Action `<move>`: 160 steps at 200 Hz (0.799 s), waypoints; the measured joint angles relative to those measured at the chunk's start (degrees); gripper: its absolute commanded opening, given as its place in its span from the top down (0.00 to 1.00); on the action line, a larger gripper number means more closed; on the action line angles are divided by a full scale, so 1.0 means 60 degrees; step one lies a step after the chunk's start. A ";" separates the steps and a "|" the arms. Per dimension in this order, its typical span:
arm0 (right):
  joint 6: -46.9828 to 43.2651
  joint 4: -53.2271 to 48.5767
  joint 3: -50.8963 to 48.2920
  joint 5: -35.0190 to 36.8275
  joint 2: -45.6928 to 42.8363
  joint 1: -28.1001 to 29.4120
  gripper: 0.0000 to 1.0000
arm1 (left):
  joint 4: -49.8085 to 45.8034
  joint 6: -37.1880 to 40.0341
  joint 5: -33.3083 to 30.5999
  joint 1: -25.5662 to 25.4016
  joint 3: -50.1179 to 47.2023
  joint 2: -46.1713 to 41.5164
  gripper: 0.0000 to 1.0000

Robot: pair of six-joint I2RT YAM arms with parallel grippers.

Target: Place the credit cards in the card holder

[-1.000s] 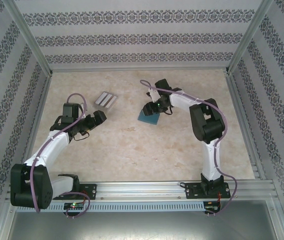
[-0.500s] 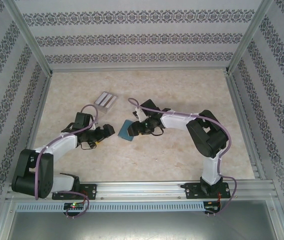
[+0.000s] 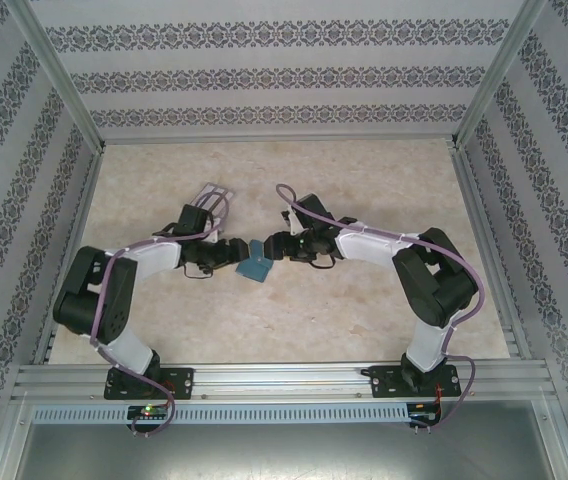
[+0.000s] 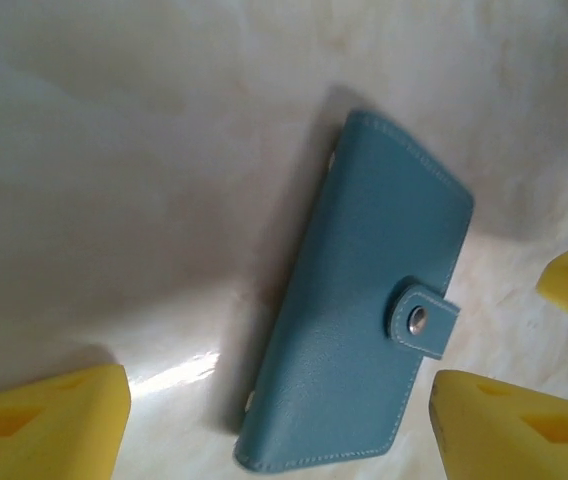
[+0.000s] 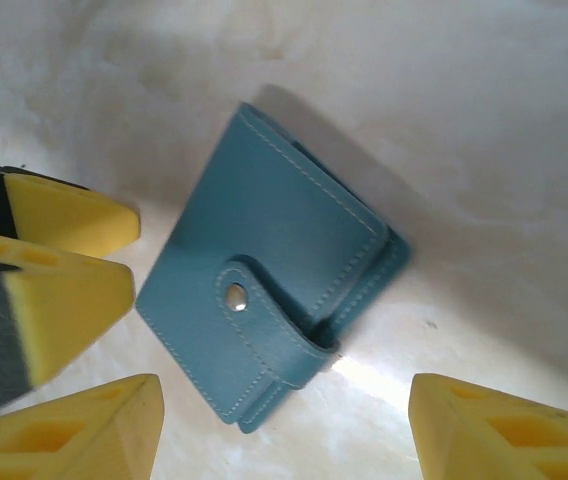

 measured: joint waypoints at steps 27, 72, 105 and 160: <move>0.0528 0.0408 -0.0310 0.0040 0.0015 0.0000 0.34 | 0.0302 0.0069 0.0186 -0.0543 0.0510 0.0670 0.44; 0.1319 0.1002 -0.0492 0.0015 0.0481 0.0025 0.47 | 0.0255 -0.0076 0.0441 -0.1217 0.0641 0.1067 0.81; 0.1668 0.1144 -0.0630 0.0189 0.0576 0.0062 0.57 | 0.0259 -0.0313 0.0521 -0.1271 0.0550 0.1064 0.84; 0.1876 0.1719 -0.1147 0.0397 0.0401 0.0244 0.64 | 0.0423 -0.0758 0.0688 -0.1308 0.0004 0.0619 0.88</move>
